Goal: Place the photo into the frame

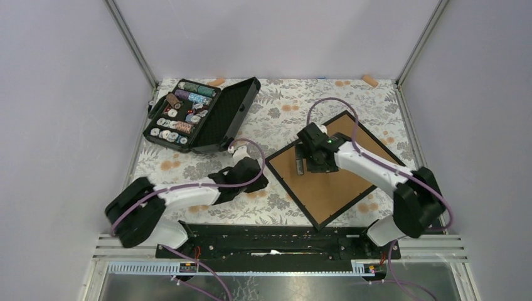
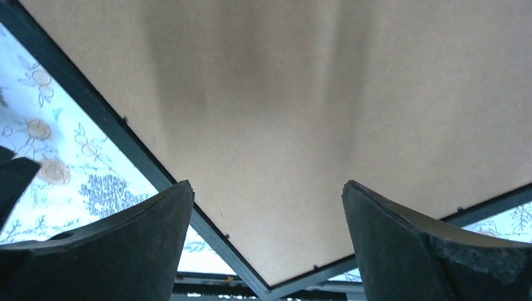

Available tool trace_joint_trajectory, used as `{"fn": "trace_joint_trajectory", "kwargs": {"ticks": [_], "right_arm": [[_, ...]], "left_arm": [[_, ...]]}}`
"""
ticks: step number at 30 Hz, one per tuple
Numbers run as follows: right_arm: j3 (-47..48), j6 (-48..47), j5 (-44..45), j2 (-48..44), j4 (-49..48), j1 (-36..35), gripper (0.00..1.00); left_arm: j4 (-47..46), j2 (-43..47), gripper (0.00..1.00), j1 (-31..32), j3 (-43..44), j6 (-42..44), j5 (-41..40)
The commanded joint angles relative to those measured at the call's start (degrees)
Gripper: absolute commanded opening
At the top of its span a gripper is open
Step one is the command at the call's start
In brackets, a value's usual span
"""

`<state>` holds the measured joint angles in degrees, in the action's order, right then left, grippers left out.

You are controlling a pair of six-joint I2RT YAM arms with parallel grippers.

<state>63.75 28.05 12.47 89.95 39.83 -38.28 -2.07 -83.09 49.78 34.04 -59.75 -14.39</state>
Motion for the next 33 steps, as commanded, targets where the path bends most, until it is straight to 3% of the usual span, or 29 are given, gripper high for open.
{"fn": "trace_joint_trajectory", "kwargs": {"ticks": [1, 4, 7, 11, 15, 20, 22, 25, 28, 30, 31, 33], "right_arm": [[-5.5, 2.9, 0.7, -7.0, -1.6, 0.5, 0.98], [-8.5, 7.5, -2.6, -8.8, -3.1, 0.5, 1.00], [-10.8, 13.6, 3.5, -12.9, -1.7, 0.5, 0.99], [-15.3, 19.0, 10.2, -19.4, -2.4, 1.4, 0.99], [-13.8, 12.0, 0.9, -17.4, -7.4, 1.7, 0.98], [-7.7, 3.7, -12.9, -9.0, -10.8, 1.6, 0.94], [-6.4, 4.8, -13.7, -6.6, -10.4, 1.6, 0.91], [-6.9, 7.8, -11.4, -6.0, -9.8, 1.6, 0.95], [-8.2, 5.0, -13.7, -5.4, -11.9, 1.6, 0.94], [-6.6, 3.1, -13.8, -2.9, -11.0, 1.6, 0.87], [-4.9, 1.9, -14.2, -1.1, -9.6, 1.5, 0.78], [-1.8, 0.5, -14.6, 2.1, -8.0, 1.1, 0.73]], "left_arm": [[4.7, 13.5, 0.48, 0.5, 0.4, 8.5, 4.3], [8.0, 21.8, 0.62, 0.5, -0.1, 11.4, 4.7], [11.5, 28.0, 0.77, 0.4, 0.6, 15.1, 5.0], [14.7, 32.2, 0.88, 0.3, 1.9, 18.4, 6.9], [12.9, 31.9, 0.90, 0.4, 0.2, 17.4, 8.3], [5.5, 30.5, 0.81, 0.3, -3.0, 14.5, 14.8], [2.4, 31.2, 0.85, 0.3, -5.0, 13.9, 16.5], [2.4, 29.8, 0.92, 0.3, -4.6, 14.9, 17.0], [2.3, 28.2, 0.97, 0.3, -4.6, 15.7, 17.6], [0.6, 25.5, 0.98, 0.3, -4.7, 14.4, 17.0], [0.8, 23.4, 0.96, 0.1, -4.2, 13.0, 16.4], [1.3, 18.7, 0.91, -0.2, -2.9, 8.9, 16.0]]}}
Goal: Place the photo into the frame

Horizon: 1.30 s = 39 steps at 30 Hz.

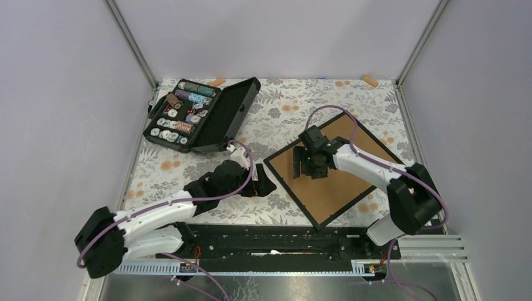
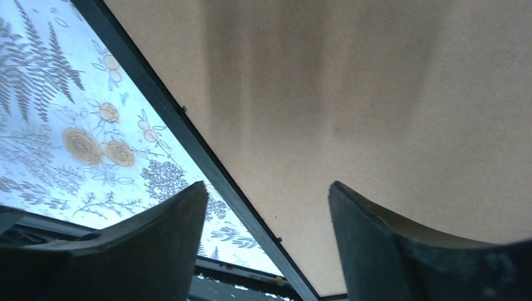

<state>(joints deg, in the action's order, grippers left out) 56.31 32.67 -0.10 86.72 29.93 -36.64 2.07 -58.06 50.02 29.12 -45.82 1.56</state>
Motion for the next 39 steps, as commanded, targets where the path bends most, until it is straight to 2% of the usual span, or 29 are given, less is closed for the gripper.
{"fn": "trace_joint_trajectory", "kwargs": {"ticks": [1, 3, 8, 10, 12, 16, 19, 24, 33, 39], "right_arm": [[7.1, -4.4, -1.9, 6.9, 2.2, -0.8, 0.69], [10.3, -5.3, -0.9, 9.6, 3.3, -1.5, 0.60], [15.7, -8.2, -0.2, 16.1, 4.8, -3.9, 0.50], [16.8, -8.9, -0.2, 18.2, 5.0, -4.1, 0.43], [17.5, -9.3, 1.3, 19.5, 5.0, -4.5, 0.41], [18.1, -10.2, 1.9, 21.5, 5.0, -5.2, 0.34], [17.8, -10.3, 1.9, 21.6, 4.5, -5.5, 0.32], [17.2, -10.1, 0.3, 21.2, 2.9, -6.0, 0.34], [16.0, -8.3, -2.5, 20.0, 0.4, -6.6, 0.41], [16.3, -8.4, -1.7, 21.7, 1.2, -6.8, 0.37]], "left_arm": [[-3.1, -8.9, 0.87, -0.7, 2.5, -6.9, 0.0], [-6.0, -13.4, 0.77, -1.5, 2.2, -10.2, 0.5], [-15.4, -22.2, 0.51, -2.6, 0.7, -16.0, 0.2], [-16.1, -25.0, 0.46, -2.7, 2.2, -16.1, -1.2], [-14.9, -27.7, 0.41, -2.6, 4.1, -16.6, -3.9], [-13.2, -32.2, 0.36, -2.7, 6.0, -19.4, -7.6], [-12.9, -35.0, 0.38, -2.2, 6.6, -20.9, -10.0], [-15.3, -37.2, 0.47, -1.7, 6.0, -21.2, -11.9], [-12.8, -38.3, 0.43, -1.7, 5.5, -21.8, -13.9], [-13.0, -40.7, 0.38, -1.7, 5.6, -21.1, -13.7]]}}
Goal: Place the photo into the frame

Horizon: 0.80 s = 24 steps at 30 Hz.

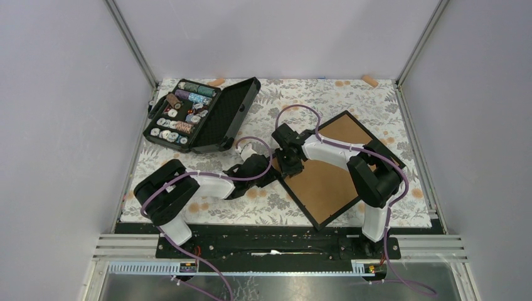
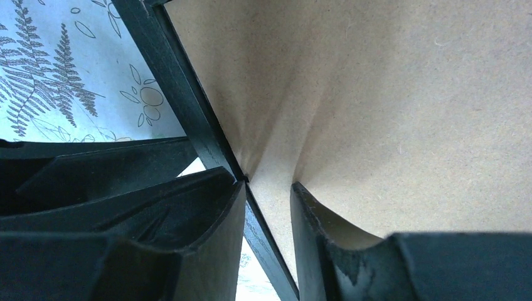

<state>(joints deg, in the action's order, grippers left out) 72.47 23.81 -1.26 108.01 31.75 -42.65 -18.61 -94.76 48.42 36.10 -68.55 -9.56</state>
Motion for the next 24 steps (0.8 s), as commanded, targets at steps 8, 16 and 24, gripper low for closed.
{"fn": "trace_joint_trajectory", "kwargs": {"ticks": [8, 16, 24], "right_arm": [[-0.4, 0.4, -0.2, 1.6, -0.3, -1.3, 0.32], [-0.8, 0.6, -0.1, 3.3, -0.7, -2.8, 0.36], [-2.4, 2.6, 5.8, 6.0, 0.8, -2.7, 0.29]], "left_arm": [[8.6, -4.3, 0.32, -0.2, -2.0, 1.3, -3.3], [9.3, -4.7, 0.33, -0.1, -2.2, 1.2, -3.5], [11.0, -5.2, 0.30, -0.1, -2.2, 0.3, -3.8]]}}
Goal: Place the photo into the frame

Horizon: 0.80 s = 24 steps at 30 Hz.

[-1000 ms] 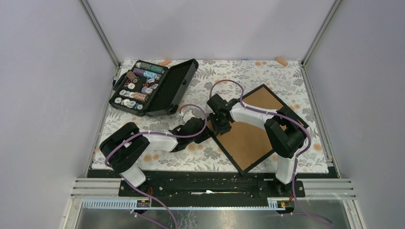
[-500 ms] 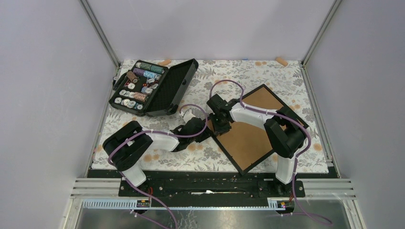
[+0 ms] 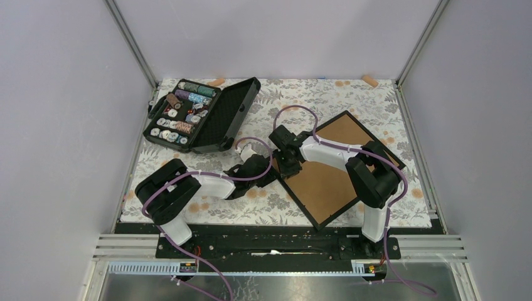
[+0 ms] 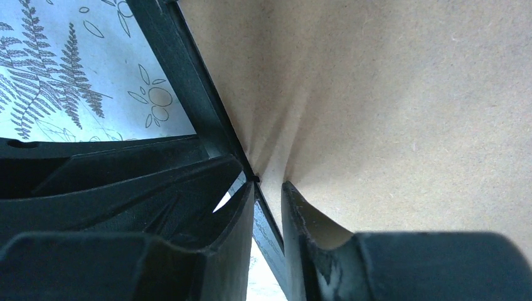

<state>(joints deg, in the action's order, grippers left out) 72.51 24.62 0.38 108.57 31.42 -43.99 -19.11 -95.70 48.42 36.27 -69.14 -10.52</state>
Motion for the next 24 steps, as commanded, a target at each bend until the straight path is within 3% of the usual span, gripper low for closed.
{"fn": "trace_joint_trajectory", "kwargs": {"ticks": [1, 5, 24], "right_arm": [[-2.7, 2.2, 4.4, 5.4, 1.1, -1.4, 0.27], [-2.9, 3.2, 5.1, 5.6, 1.2, -1.4, 0.20], [-4.7, 3.8, -1.7, 4.1, -0.6, 1.3, 0.13]], "left_arm": [[11.8, -4.5, 0.30, -0.1, -2.3, 0.6, -2.8], [12.9, -5.6, 0.28, -0.1, -1.9, -0.6, -2.7], [14.3, -4.1, 0.27, -0.1, -3.5, -1.0, -4.3]]}}
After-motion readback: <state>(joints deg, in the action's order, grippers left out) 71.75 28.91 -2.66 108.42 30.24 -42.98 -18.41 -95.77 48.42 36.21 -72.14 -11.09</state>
